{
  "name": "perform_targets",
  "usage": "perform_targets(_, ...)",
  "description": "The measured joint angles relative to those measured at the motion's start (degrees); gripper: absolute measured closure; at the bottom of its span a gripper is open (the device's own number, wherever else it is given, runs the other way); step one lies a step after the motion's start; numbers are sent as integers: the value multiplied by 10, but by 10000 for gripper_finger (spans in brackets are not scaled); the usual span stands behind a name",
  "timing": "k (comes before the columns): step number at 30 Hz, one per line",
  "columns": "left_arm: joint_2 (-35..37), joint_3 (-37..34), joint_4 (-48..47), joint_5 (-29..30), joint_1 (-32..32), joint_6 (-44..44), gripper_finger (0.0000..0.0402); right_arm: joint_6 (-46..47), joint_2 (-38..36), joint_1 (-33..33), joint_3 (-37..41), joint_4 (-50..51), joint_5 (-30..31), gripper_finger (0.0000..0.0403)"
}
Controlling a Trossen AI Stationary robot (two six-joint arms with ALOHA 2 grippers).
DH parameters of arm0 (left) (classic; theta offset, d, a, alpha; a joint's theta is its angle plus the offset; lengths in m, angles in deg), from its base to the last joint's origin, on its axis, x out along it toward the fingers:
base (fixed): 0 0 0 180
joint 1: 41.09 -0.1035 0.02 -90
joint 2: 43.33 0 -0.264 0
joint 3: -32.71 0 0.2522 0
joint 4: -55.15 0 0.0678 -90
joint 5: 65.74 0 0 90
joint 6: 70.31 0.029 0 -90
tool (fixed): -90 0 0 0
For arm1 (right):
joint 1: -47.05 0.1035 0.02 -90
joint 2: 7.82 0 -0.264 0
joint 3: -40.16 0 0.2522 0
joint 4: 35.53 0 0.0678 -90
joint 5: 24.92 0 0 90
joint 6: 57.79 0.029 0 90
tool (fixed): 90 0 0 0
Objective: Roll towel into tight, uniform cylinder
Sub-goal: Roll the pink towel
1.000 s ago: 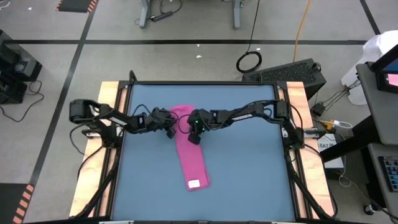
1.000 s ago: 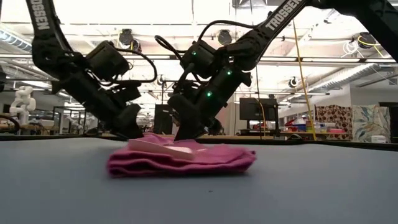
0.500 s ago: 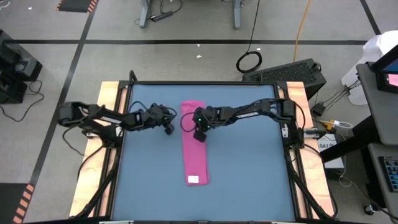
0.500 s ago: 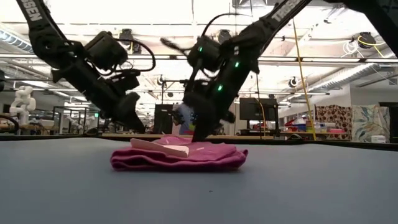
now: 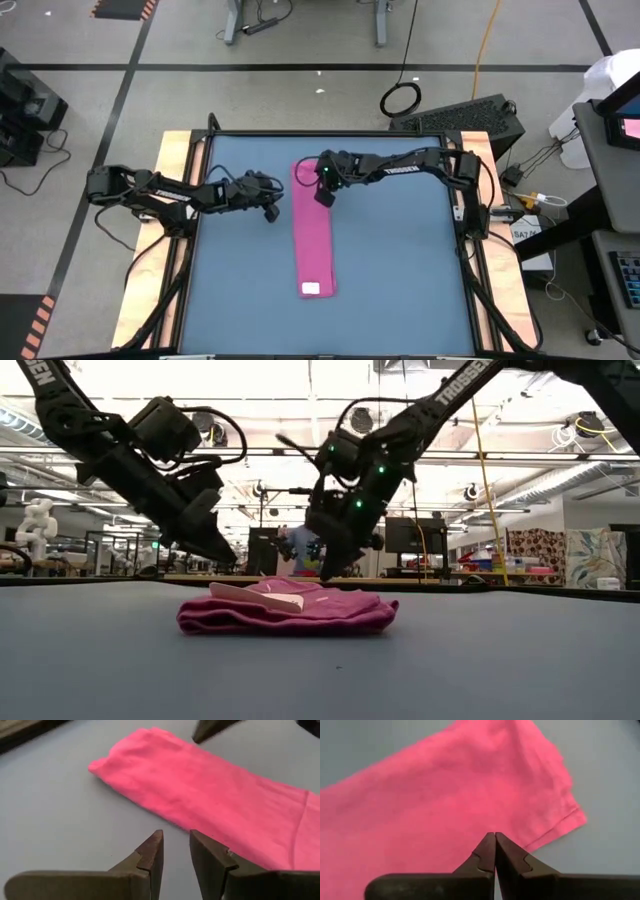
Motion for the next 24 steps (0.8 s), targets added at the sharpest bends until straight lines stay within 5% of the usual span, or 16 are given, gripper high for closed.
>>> perform_targets(15, 0, 0, -5, -5, 11, -1, 302, 31, 18, 2, -3, 89, -24, 403)
perform_targets(24, 0, 0, -5, -8, 19, -11, 302, -6, -70, 17, 0, 138, -14, 403)
